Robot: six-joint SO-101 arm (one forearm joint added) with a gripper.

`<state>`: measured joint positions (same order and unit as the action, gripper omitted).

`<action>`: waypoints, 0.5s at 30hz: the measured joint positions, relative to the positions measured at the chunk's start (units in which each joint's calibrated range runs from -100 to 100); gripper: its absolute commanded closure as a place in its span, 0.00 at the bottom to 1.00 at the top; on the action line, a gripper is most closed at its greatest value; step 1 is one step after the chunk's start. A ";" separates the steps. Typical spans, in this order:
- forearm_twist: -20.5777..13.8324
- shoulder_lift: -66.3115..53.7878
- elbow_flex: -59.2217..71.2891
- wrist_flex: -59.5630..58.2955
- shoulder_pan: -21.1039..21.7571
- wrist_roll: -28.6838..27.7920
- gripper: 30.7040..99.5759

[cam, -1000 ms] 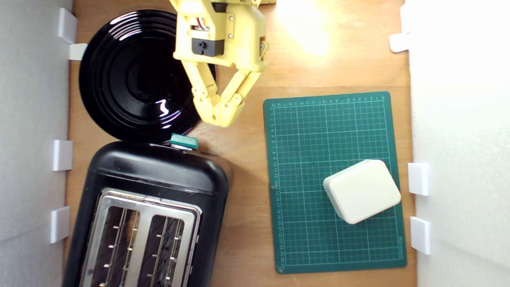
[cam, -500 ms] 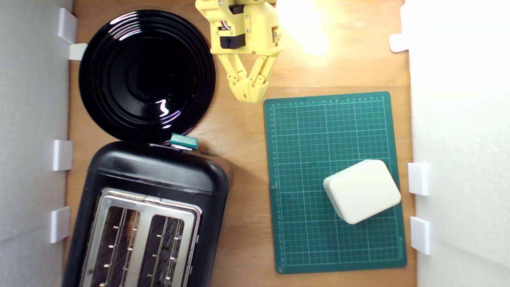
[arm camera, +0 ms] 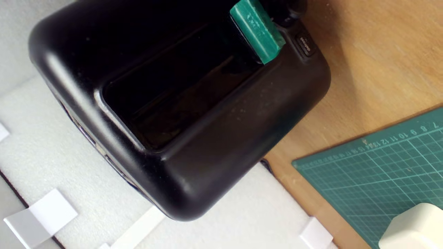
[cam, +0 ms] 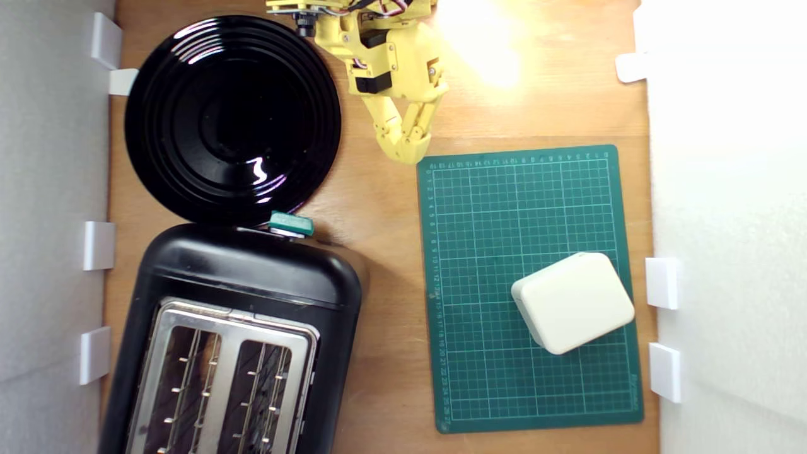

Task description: Start toaster

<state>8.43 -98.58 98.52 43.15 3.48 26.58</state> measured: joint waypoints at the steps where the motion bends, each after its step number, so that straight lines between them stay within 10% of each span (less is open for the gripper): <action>1: -0.10 0.00 0.00 0.00 0.63 -0.05 0.99; 15: -4.24 0.00 0.56 8.09 2.98 -4.90 0.99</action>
<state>4.19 -98.58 99.07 51.23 6.46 21.68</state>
